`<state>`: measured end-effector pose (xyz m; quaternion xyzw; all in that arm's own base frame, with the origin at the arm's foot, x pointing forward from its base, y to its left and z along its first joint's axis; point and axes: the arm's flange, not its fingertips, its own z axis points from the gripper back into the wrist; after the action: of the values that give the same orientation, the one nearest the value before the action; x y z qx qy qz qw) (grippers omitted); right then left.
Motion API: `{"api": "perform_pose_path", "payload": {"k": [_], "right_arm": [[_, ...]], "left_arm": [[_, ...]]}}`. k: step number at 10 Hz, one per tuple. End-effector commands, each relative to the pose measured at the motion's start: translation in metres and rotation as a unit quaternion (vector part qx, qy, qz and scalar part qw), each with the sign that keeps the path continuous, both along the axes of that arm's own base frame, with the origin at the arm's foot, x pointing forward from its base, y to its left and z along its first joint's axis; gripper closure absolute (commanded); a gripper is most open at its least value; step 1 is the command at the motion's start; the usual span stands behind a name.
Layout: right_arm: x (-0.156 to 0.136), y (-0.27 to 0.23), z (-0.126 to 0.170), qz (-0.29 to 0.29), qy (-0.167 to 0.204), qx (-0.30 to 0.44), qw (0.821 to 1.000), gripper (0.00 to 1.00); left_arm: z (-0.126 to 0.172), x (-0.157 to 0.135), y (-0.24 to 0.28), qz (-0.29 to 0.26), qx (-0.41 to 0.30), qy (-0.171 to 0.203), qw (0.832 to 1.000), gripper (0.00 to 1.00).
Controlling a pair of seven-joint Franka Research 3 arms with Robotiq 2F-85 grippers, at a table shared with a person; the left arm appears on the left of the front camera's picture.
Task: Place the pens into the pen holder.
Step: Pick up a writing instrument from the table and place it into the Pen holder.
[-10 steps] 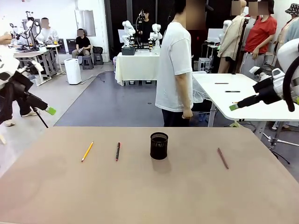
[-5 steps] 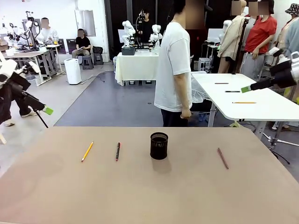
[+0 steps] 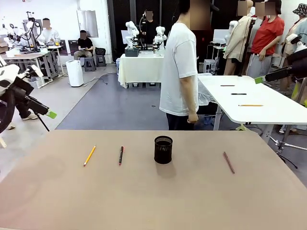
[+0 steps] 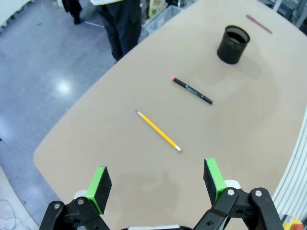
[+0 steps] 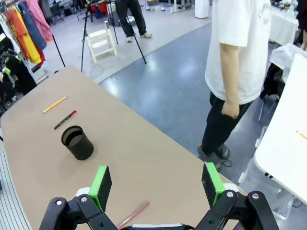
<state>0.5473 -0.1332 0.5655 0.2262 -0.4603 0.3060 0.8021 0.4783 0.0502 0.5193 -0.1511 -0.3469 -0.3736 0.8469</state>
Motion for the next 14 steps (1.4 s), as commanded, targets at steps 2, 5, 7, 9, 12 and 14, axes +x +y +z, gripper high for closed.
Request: {"api": "perform_pose_path", "payload": {"k": [2, 5, 7, 9, 12, 14], "right_arm": [[0.000, 0.000, 0.000, 0.000, 0.000, 0.000, 1.000, 0.00], [0.000, 0.000, 0.000, 0.000, 0.000, 0.000, 1.000, 0.00], [0.000, 0.000, 0.000, 0.000, 0.000, 0.000, 1.000, 0.00], [0.000, 0.000, 0.000, 0.000, 0.000, 0.000, 1.000, 0.00], [-0.010, 0.010, -0.008, 0.046, 0.025, -0.009, 0.999, 0.00], [-0.012, 0.020, -0.008, 0.059, 0.031, -0.016, 0.998, 0.00]], "left_arm": [[0.000, 0.000, 0.000, 0.000, 0.000, 0.000, 1.000, 0.00], [0.000, 0.000, 0.000, 0.000, 0.000, 0.000, 1.000, 0.00], [0.000, 0.000, 0.000, 0.000, 0.000, 0.000, 1.000, 0.00], [0.000, 0.000, 0.000, 0.000, 0.000, 0.000, 1.000, 0.00], [-0.002, -0.002, 0.001, 0.002, 0.005, 0.014, 1.000, 0.00], [0.007, -0.003, 0.001, 0.007, 0.005, 0.006, 1.000, 0.00]]}}
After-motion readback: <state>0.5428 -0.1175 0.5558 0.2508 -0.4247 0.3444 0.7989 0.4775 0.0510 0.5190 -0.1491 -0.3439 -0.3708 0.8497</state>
